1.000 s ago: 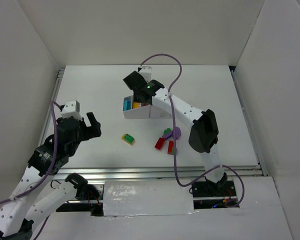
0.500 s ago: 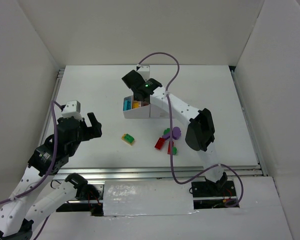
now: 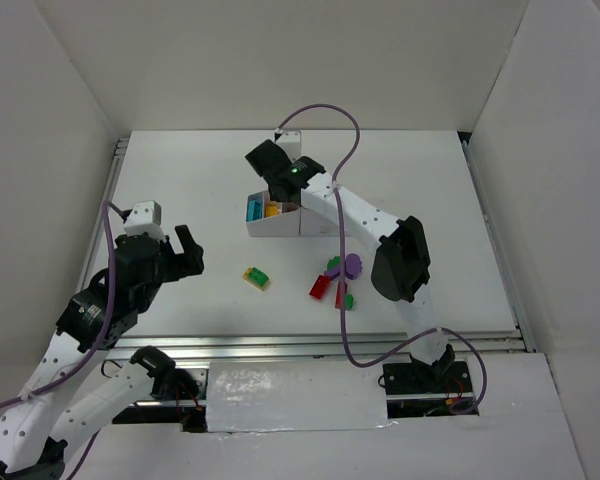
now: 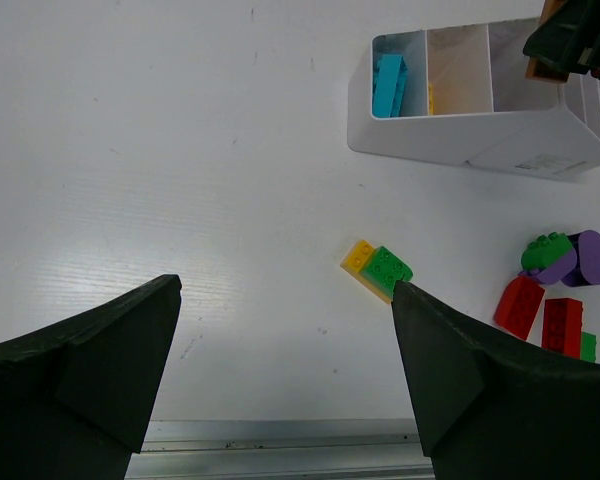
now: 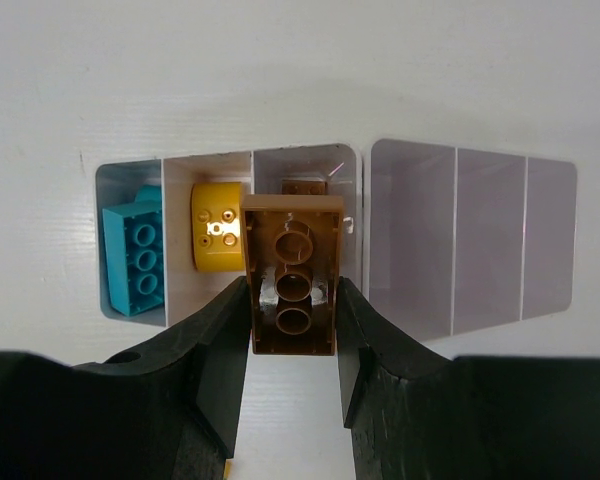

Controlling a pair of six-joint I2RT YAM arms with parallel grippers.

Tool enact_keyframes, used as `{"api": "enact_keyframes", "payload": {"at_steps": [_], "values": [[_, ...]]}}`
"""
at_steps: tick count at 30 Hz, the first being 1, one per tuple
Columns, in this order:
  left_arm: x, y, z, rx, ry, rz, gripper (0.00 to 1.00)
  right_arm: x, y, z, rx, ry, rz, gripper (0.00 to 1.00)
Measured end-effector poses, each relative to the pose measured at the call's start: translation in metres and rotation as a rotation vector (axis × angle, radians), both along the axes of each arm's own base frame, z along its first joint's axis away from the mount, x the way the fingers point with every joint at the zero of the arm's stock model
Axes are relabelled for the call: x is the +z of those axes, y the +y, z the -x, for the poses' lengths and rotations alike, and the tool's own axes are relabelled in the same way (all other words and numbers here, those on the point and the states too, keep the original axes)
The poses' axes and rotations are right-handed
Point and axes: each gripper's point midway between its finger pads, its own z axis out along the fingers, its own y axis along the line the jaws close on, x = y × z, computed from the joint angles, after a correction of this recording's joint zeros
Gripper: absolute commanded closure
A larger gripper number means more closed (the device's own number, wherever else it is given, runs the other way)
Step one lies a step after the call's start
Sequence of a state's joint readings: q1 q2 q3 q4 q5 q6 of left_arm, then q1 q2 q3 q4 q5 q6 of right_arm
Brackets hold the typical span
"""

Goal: Sort the legos into containers by color

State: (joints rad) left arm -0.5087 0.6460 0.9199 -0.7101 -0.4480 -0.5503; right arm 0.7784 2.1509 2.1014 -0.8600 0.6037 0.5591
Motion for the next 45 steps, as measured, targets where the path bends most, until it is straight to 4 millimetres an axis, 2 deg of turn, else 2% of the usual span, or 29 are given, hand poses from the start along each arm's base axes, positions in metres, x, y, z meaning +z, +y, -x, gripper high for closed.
{"api": "enact_keyframes", "payload": {"at_steps": [8,17,29,31,34,35,41,45], "values": [[0.000,0.000,0.000,0.000,0.001,-0.001,0.00,0.000,-0.001,-0.001,-0.004,-0.001,0.001,0.65],[0.000,0.000,0.000,0.000,0.001,-0.001,0.00,-0.002,-0.004,-0.002,-0.007,0.004,0.008,0.44],[-0.003,-0.001,-0.002,-0.001,0.011,-0.007,0.00,-0.006,-0.002,0.002,0.015,0.021,0.003,0.43],[-0.003,-0.001,-0.002,-0.001,0.011,-0.007,0.01,-0.005,-0.002,0.010,0.045,0.034,-0.002,0.38],[-0.003,-0.001,-0.002,-0.001,0.011,-0.007,0.01,0.002,0.001,0.025,0.128,0.050,-0.029,0.36],[-0.003,-0.001,-0.002,0.000,0.012,-0.008,0.01,0.006,0.002,0.033,0.161,0.053,-0.046,0.32],[-0.002,0.000,-0.002,0.003,0.010,-0.008,0.00,0.044,0.009,0.071,0.327,0.022,-0.172,0.31],[-0.002,0.002,-0.002,0.013,0.007,-0.011,0.01,0.058,0.008,0.097,0.414,0.010,-0.243,0.31]]}}
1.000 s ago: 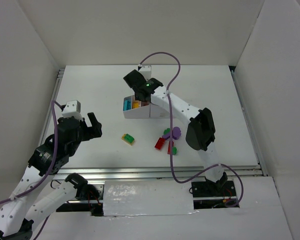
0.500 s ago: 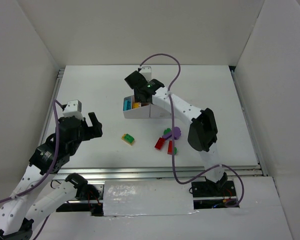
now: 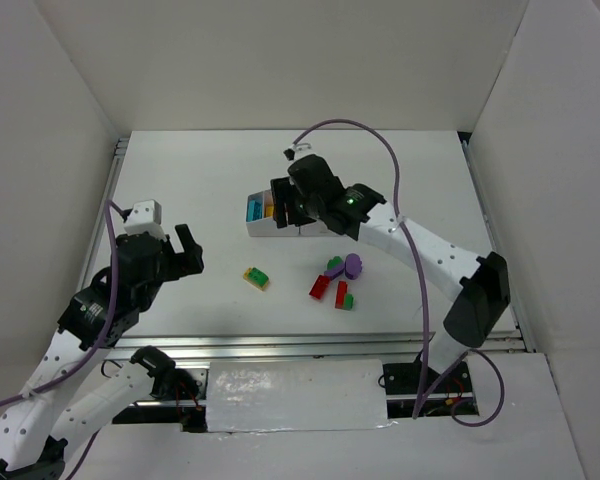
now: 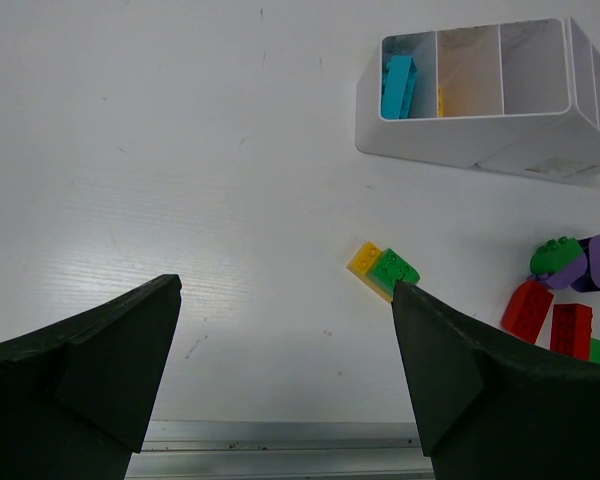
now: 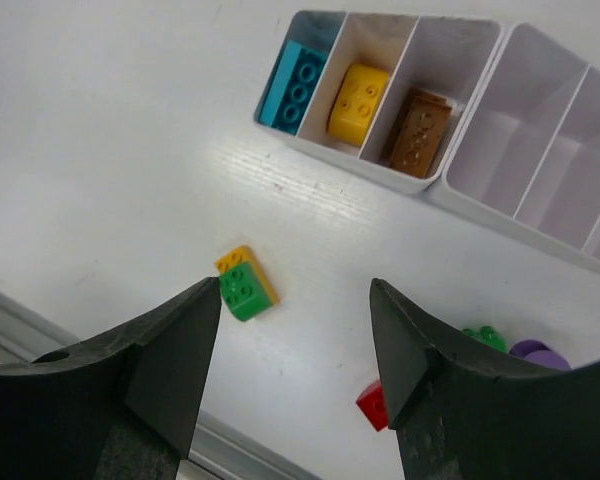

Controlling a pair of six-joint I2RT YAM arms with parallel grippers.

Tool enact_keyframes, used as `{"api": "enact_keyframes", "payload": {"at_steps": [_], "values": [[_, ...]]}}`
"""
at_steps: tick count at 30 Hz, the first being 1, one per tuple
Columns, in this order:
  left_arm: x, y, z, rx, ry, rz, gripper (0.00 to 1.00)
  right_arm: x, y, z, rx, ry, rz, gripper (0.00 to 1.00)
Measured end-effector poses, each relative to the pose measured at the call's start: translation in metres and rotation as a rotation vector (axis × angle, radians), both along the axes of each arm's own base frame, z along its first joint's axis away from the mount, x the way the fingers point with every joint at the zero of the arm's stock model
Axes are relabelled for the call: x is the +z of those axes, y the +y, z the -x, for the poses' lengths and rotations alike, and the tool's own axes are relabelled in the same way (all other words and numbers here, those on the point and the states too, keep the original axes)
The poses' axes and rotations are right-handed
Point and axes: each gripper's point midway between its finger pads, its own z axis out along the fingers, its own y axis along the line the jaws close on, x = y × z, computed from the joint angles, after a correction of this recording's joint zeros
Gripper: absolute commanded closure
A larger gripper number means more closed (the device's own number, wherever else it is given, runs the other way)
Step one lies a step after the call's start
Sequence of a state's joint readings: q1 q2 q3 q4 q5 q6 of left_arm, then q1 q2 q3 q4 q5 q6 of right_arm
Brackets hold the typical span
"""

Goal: Sort the legos into containers by color

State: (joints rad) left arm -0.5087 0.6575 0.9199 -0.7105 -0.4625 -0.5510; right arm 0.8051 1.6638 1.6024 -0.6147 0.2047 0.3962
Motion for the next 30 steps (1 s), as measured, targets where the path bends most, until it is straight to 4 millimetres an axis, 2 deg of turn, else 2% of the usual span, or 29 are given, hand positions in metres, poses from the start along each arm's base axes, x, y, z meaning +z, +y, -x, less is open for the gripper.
{"api": "enact_keyframes", "payload": {"at_steps": [6,10,13,15,17,19,20,22,24,27,30], "values": [[0.002,0.005,0.000,0.025,-0.011,-0.005,0.00,-0.012,-0.002,0.038,0.137,0.020,-0.036,0.31],[0.005,0.011,0.002,0.048,-0.025,-0.007,0.00,-0.030,0.003,0.056,0.180,0.037,-0.017,0.31],[0.006,0.015,0.004,0.063,-0.034,-0.009,0.00,-0.045,0.000,0.075,0.210,0.061,0.002,0.31],[0.006,0.017,0.004,0.078,-0.033,-0.012,0.01,-0.047,-0.005,0.086,0.218,0.061,0.008,0.31],[0.005,0.019,0.004,0.095,-0.028,-0.010,0.01,-0.039,-0.011,0.094,0.212,0.043,-0.009,0.30],[0.004,0.022,0.004,0.113,-0.028,-0.016,0.00,-0.022,-0.019,0.101,0.201,0.003,-0.056,0.28],[0.004,0.024,0.004,0.122,-0.030,-0.018,0.00,-0.013,-0.025,0.104,0.191,-0.017,-0.080,0.21],[0.005,0.030,0.003,0.162,-0.036,-0.018,0.00,0.010,-0.037,0.109,0.163,-0.066,-0.139,0.17],[0.004,0.035,0.001,0.190,-0.031,-0.024,0.00,0.032,-0.049,0.112,0.123,-0.120,-0.202,0.00],[0.002,0.042,-0.012,0.241,0.012,-0.043,0.00,0.052,-0.065,0.112,0.060,-0.185,-0.261,0.00],[0.014,0.053,-0.041,0.312,0.052,-0.030,0.01,0.056,-0.083,0.101,-0.033,-0.211,-0.268,0.00]]}}
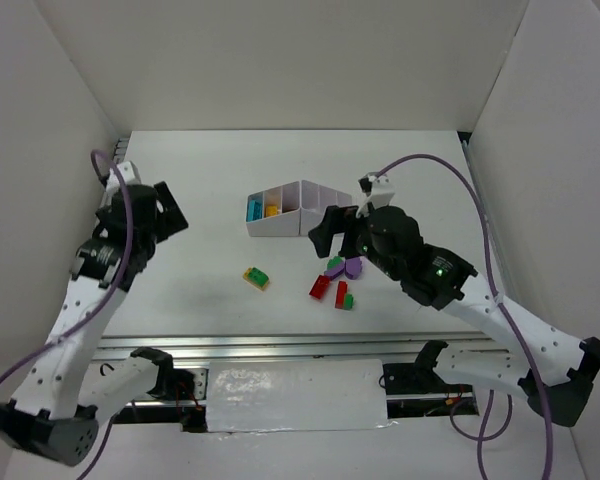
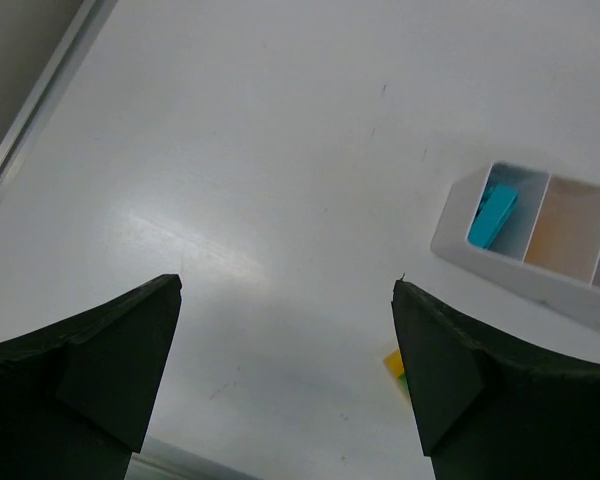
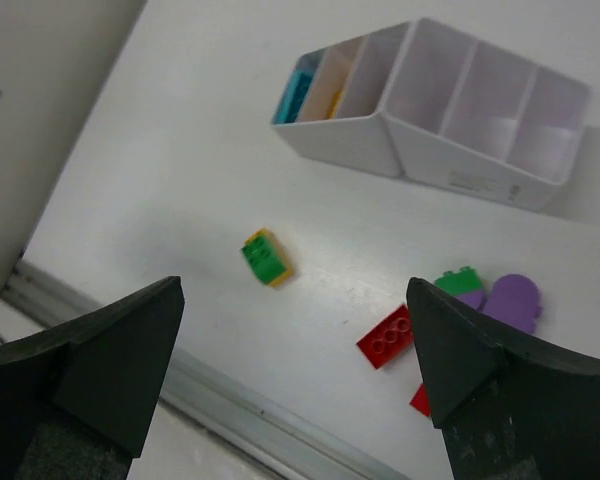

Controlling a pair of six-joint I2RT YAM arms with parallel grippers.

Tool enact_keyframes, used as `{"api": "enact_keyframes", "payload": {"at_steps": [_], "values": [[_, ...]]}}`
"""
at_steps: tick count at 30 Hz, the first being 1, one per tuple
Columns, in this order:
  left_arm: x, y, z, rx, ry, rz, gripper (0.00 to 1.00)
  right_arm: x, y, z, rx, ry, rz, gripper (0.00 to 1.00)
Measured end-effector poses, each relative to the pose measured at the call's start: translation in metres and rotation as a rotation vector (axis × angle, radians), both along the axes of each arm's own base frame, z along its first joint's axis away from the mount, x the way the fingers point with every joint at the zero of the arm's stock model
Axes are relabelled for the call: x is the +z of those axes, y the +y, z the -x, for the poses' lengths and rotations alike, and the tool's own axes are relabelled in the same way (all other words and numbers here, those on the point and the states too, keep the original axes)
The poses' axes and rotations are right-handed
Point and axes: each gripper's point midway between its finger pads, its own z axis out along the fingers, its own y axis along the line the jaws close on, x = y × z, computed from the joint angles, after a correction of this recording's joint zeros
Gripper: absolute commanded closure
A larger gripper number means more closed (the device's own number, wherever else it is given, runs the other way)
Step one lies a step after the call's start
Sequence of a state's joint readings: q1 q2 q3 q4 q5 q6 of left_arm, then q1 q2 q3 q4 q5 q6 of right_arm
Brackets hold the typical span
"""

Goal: Sort the legos into containers by color

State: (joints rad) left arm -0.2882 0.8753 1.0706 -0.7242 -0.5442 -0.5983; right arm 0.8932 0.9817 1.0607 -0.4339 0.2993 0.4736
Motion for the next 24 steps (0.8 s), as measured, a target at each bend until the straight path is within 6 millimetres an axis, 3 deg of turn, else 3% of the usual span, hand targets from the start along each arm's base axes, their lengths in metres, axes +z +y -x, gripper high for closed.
{"api": "enact_keyframes", "payload": {"at_steps": [5,8,15,17,20,24], "values": [[0.035,0.024,-0.074,0.064,-0.008,0.111,0.01,-0.011,-0.046,-0.052,-0.225,0.061,-0.006,0.00],[0.032,0.042,-0.103,0.095,-0.021,0.153,0.00,-0.019,-0.065,-0.079,-0.300,0.052,-0.001,0.00],[-0.044,0.036,-0.126,0.073,0.166,0.185,0.01,-0.032,-0.096,-0.163,-0.415,0.013,-0.042,0.00],[-0.075,0.036,-0.131,0.079,0.247,0.185,0.01,-0.049,-0.103,-0.182,-0.449,0.043,-0.021,0.00],[-0.112,0.034,-0.119,0.076,0.359,0.193,0.01,-0.065,-0.105,-0.199,-0.486,0.078,0.009,0.00],[-0.124,0.031,-0.107,0.055,0.418,0.200,0.00,-0.061,-0.110,-0.222,-0.550,0.102,-0.025,0.00]]}}
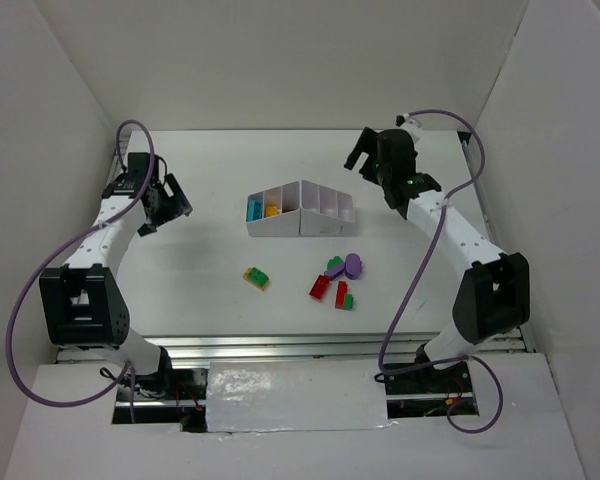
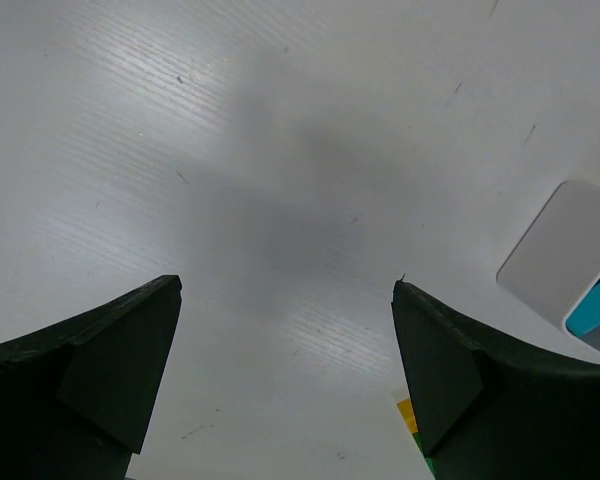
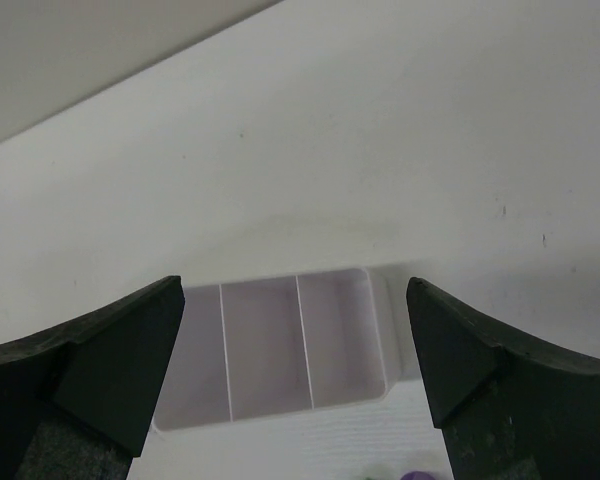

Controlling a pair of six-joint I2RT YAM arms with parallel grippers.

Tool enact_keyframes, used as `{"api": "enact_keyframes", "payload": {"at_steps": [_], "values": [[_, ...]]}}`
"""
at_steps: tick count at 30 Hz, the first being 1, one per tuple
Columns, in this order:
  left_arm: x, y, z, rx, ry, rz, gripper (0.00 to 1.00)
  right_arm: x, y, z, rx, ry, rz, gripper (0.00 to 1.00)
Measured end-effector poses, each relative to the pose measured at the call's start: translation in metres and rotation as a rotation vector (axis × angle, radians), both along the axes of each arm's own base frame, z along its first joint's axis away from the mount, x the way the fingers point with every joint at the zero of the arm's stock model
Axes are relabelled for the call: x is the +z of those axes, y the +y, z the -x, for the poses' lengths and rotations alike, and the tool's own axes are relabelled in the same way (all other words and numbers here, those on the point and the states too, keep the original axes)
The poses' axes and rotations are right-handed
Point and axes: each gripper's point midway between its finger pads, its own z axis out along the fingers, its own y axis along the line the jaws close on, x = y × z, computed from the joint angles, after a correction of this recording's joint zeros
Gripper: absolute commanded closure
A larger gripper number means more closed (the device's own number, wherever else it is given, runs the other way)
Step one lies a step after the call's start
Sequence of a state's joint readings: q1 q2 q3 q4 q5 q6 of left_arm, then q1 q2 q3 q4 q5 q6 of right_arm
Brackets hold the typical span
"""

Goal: Sort the legos into containers by color

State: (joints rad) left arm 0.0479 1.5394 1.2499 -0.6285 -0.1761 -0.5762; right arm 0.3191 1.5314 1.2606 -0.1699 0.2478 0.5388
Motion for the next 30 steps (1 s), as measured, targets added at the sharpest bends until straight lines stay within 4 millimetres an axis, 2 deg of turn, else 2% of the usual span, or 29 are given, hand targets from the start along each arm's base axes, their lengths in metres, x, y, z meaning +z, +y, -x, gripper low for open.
{"api": "enact_keyframes", "payload": {"at_steps": [3,7,8,12,15,21,30], "values": [[0.003,0.004,-0.003,-0.005,-0.010,0.010,0.01,0.015,-0.009,-0.016,-0.044,-0.001,-0.022,0.00],[0.003,0.027,-0.022,0.024,-0.012,0.015,0.01,0.046,-0.014,-0.029,-0.059,-0.037,-0.035,0.00],[0.005,0.033,-0.031,0.033,-0.005,0.014,0.01,0.050,-0.015,-0.029,-0.059,-0.037,-0.034,0.00],[-0.002,0.055,-0.087,0.061,0.002,0.011,0.02,0.056,-0.018,-0.026,-0.047,-0.020,0.001,0.00],[-0.012,0.054,-0.105,0.054,0.031,0.001,0.01,0.059,-0.021,-0.028,-0.040,-0.009,0.041,0.00],[-0.007,0.034,-0.107,0.012,0.058,0.008,0.01,0.052,-0.030,-0.023,-0.044,0.025,0.105,0.00],[-0.010,0.021,-0.098,0.008,0.097,0.065,0.00,0.045,-0.031,-0.017,-0.034,0.061,0.121,0.00]]}}
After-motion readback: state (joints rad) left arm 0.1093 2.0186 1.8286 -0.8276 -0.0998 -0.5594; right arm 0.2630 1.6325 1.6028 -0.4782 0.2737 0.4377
